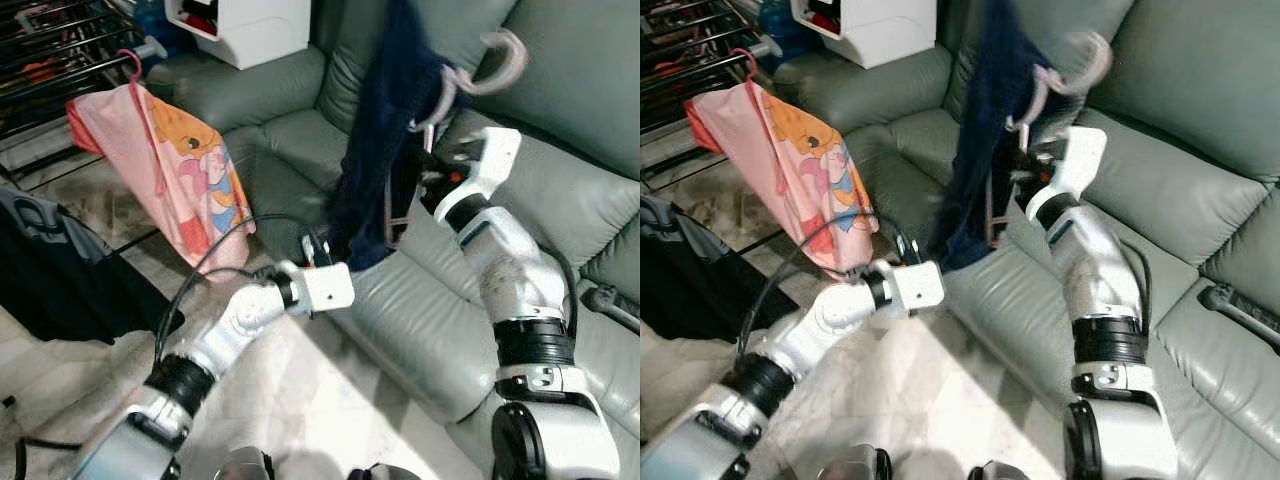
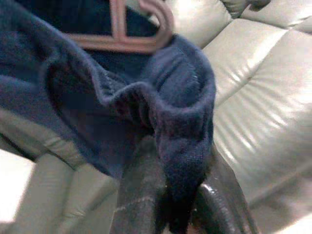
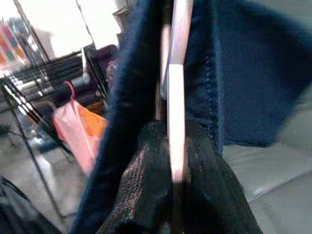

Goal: Hang hanger

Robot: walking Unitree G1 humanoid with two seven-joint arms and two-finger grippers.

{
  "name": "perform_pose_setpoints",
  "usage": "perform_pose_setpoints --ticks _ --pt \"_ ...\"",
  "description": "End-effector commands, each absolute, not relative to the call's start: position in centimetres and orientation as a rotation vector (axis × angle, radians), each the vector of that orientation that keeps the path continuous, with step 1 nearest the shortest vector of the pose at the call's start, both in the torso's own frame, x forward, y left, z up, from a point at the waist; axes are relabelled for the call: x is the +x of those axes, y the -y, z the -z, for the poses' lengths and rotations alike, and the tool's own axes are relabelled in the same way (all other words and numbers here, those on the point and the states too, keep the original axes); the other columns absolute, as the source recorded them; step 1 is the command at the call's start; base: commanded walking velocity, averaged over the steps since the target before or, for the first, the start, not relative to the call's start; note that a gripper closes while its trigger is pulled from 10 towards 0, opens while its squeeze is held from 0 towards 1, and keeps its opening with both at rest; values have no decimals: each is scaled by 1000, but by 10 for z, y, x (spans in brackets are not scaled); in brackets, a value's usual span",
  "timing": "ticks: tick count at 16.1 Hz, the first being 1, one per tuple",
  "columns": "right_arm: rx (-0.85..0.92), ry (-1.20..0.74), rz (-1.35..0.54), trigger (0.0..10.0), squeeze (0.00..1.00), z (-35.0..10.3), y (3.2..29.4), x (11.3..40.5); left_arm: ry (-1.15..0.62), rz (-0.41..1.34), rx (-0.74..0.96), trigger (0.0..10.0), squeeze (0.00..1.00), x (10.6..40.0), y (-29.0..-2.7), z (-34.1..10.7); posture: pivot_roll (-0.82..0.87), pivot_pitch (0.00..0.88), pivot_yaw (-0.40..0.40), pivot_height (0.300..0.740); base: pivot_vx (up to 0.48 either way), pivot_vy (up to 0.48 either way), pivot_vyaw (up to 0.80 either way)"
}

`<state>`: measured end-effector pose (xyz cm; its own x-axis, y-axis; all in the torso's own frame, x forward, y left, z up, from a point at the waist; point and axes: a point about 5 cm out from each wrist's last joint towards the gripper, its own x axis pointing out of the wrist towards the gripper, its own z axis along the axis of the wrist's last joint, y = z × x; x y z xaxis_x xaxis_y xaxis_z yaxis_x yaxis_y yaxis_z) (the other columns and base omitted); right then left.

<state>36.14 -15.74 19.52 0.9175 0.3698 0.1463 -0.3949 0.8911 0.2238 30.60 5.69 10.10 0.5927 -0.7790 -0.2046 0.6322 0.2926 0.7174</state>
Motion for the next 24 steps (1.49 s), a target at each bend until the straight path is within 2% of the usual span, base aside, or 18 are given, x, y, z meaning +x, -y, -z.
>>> perform_pose_setpoints --ticks 1,2,8,10,11,15,17,19,24 --pt "173 265 -374 10000 0 -227 166 359 87 1006 845 10000 322 297 -63 -81 -25 46 12 740 0 0 0" --pt "117 288 -400 10000 0 -229 159 356 63 1004 809 10000 1000 295 -62 -78 -28 43 15 740 0 0 0" --pt "28 311 -464 10000 0 -211 150 342 14 1020 747 10000 1000 295 -59 -74 -31 28 23 740 0 0 0" --pt "-60 282 -500 10000 0 -199 152 336 32 986 733 10000 1000 295 -64 -76 -32 27 24 740 0 0 0" --pt "-132 251 -537 10000 0 -187 158 329 56 942 731 10000 1000 299 -73 -81 -32 27 24 740 0 0 0" --pt "-189 122 -610 10000 0 -154 185 306 137 835 741 10000 1000 306 -101 -98 -31 35 22 740 0 0 0" --pt "-251 11 -708 10000 0 -132 204 286 249 796 806 10000 1000 309 -119 -115 -32 37 27 740 0 0 0" --pt "-283 -59 -787 10000 0 -123 211 275 301 786 913 10000 1000 313 -128 -121 -32 37 29 740 0 0 0" --pt "-378 -145 -887 10000 0 -112 225 264 327 813 979 10000 1000 319 -137 -131 -36 42 30 740 0 0 0"
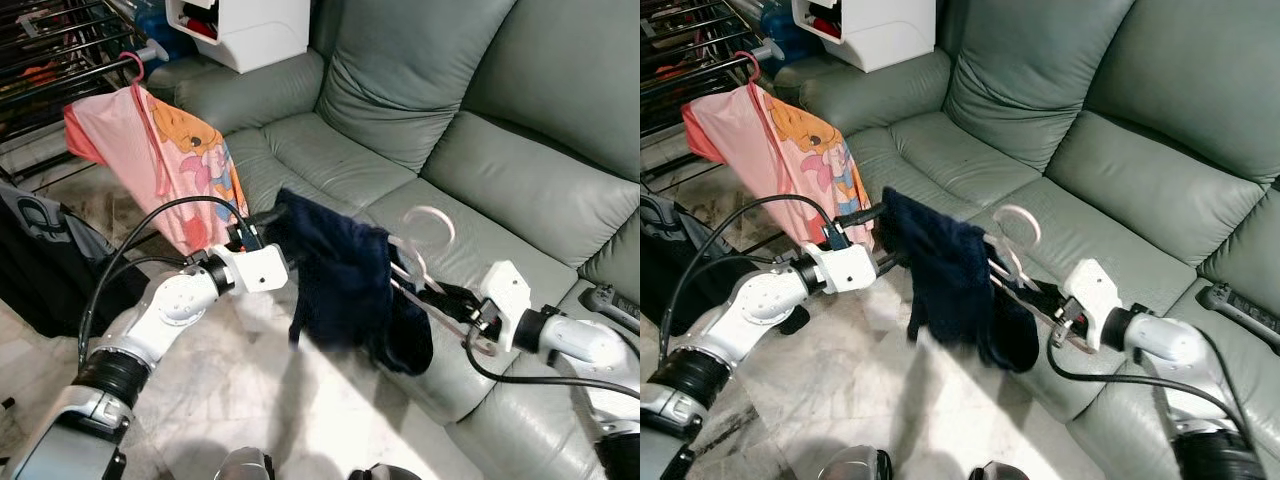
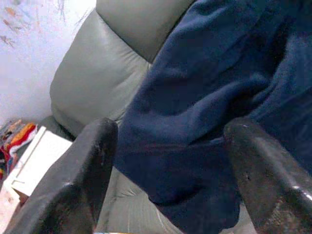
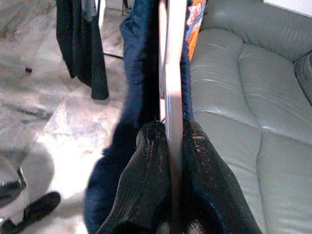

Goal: Hang hanger

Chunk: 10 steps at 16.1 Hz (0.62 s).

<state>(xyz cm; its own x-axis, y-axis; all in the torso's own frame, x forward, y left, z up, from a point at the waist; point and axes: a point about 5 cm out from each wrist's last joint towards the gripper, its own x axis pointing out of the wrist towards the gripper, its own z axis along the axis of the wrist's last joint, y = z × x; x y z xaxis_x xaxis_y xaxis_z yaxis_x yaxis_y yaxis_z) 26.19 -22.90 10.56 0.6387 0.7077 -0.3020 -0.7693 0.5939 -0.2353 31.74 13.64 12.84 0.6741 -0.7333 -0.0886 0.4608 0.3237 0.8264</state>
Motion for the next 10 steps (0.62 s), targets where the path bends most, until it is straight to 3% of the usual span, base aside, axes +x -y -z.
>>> perform_pose_setpoints --ticks 1,6,7,8,9,10 --pt "-396 -155 -899 10000 0 -111 226 264 338 823 992 10000 1000 319 -137 -131 -34 40 30 740 0 0 0" --pt "-519 -179 -1008 10000 0 -106 224 261 317 968 1062 10000 1000 321 -136 -131 -28 39 35 740 0 0 0" --pt "-538 -169 -1019 10000 0 -107 223 262 308 1027 1072 10000 608 319 -134 -128 -32 39 38 740 0 0 0" --pt "-563 -160 -1026 10000 0 -108 223 263 277 1082 1053 10000 0 317 -132 -124 -32 39 38 740 0 0 0" --pt "-581 -156 -1029 10000 0 -108 223 264 261 1113 1054 10000 0 316 -131 -121 -34 40 38 740 0 0 0" --pt "-603 -148 -1030 10000 0 -110 224 267 210 1172 1044 7412 0 314 -131 -115 -34 42 38 740 0 0 0"
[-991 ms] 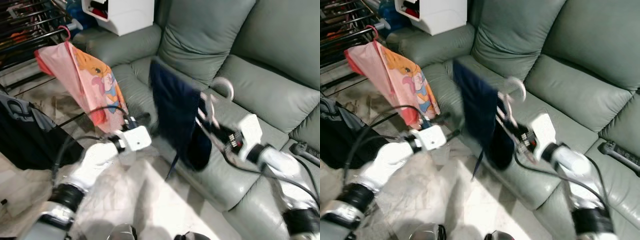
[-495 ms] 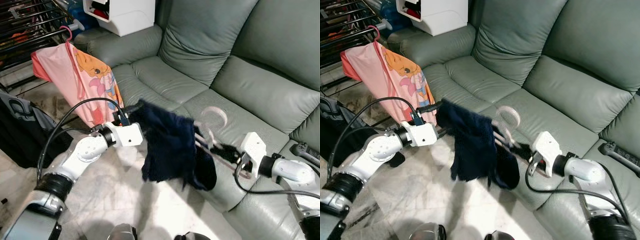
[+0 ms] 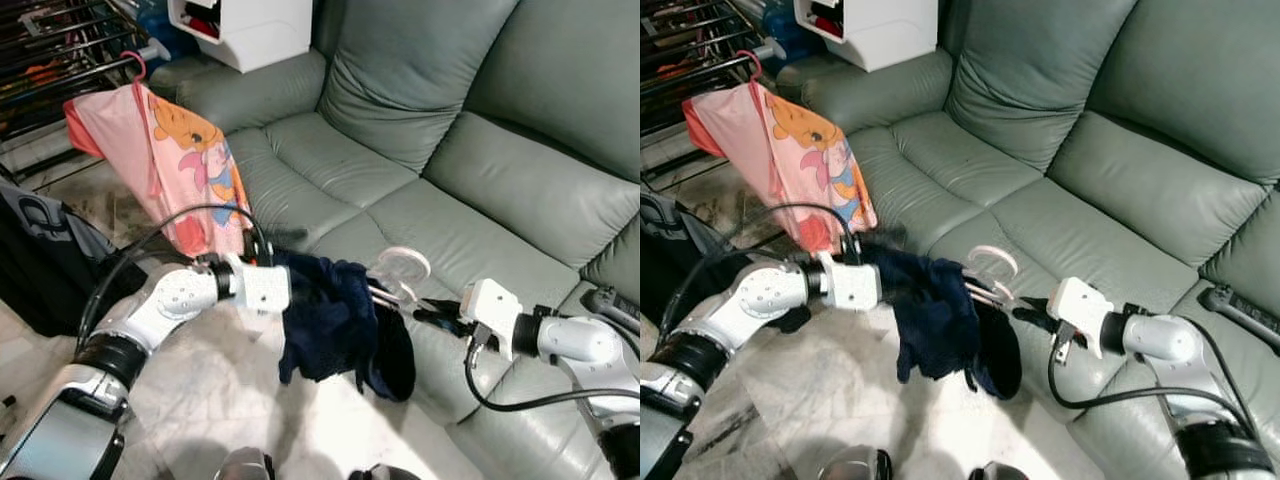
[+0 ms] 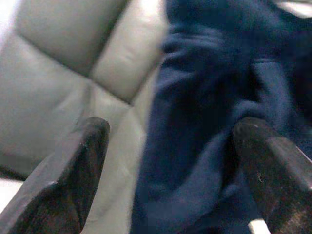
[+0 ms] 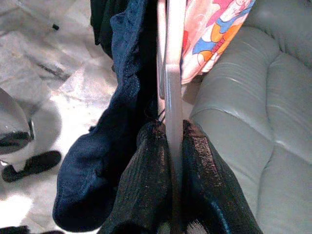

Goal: Hang hanger

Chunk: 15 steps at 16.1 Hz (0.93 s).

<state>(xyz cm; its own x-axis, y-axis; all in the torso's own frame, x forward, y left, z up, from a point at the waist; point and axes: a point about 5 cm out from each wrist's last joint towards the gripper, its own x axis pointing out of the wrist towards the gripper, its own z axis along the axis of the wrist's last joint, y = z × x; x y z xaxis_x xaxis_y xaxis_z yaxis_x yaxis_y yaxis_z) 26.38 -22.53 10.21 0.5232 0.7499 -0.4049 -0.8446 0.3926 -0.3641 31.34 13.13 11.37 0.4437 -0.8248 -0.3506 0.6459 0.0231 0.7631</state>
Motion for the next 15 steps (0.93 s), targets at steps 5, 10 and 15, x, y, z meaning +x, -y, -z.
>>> perform_pose_setpoints --ticks 5,10,15 --pt "-689 -120 -1075 10000 0 -111 219 271 149 1183 1087 0 0 327 -131 -118 -36 43 38 740 0 0 0" --pt "-757 -85 -1120 10000 0 -113 214 275 69 1230 1106 0 0 334 -132 -116 -42 39 47 740 0 0 0" --pt "-791 -51 -1121 10000 0 -117 210 282 8 1257 1107 0 0 332 -134 -106 -42 35 45 740 0 0 0"
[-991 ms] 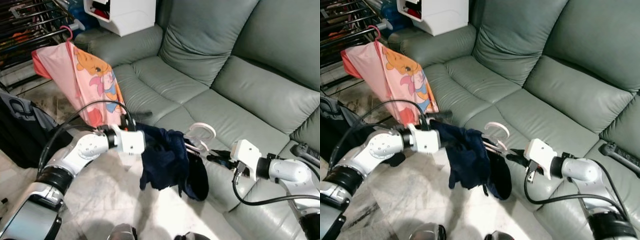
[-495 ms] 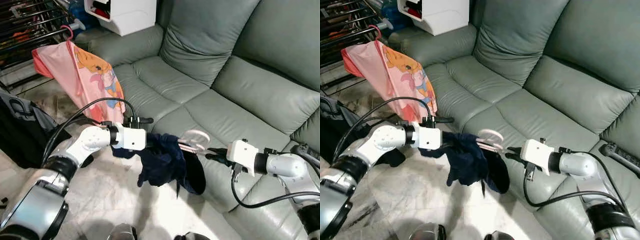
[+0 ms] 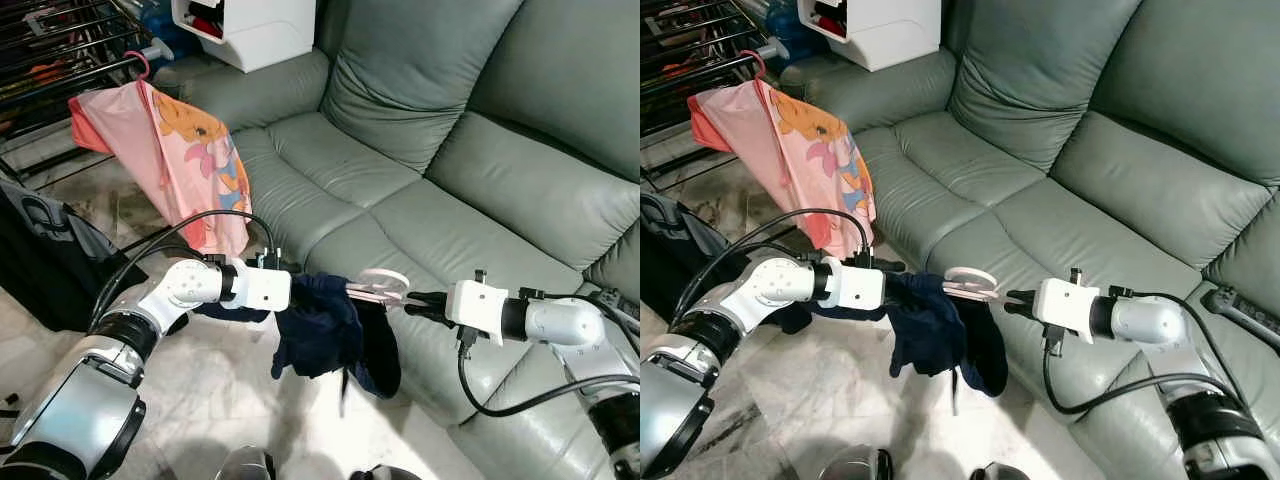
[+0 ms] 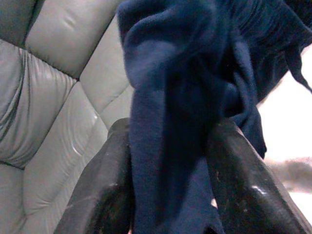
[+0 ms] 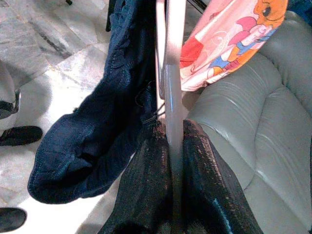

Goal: Hang hanger

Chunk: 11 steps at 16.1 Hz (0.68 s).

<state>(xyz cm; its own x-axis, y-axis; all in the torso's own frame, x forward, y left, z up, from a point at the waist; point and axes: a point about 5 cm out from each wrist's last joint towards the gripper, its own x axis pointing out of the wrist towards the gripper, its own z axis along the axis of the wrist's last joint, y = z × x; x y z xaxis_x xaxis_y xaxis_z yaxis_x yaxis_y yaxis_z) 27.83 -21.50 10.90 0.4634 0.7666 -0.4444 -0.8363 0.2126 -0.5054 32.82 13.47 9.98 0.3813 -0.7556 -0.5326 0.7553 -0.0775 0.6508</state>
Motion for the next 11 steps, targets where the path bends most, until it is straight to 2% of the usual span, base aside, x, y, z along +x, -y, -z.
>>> perform_pose_setpoints --ticks 1,11 --pt "-797 -46 -1124 10000 0 -117 210 282 2 1255 1107 0 0 333 -133 -105 -42 35 45 740 0 0 0" --pt "-848 2 -1143 10000 0 -118 199 291 -37 1257 1106 0 0 340 -130 -111 -41 38 50 740 0 0 0"
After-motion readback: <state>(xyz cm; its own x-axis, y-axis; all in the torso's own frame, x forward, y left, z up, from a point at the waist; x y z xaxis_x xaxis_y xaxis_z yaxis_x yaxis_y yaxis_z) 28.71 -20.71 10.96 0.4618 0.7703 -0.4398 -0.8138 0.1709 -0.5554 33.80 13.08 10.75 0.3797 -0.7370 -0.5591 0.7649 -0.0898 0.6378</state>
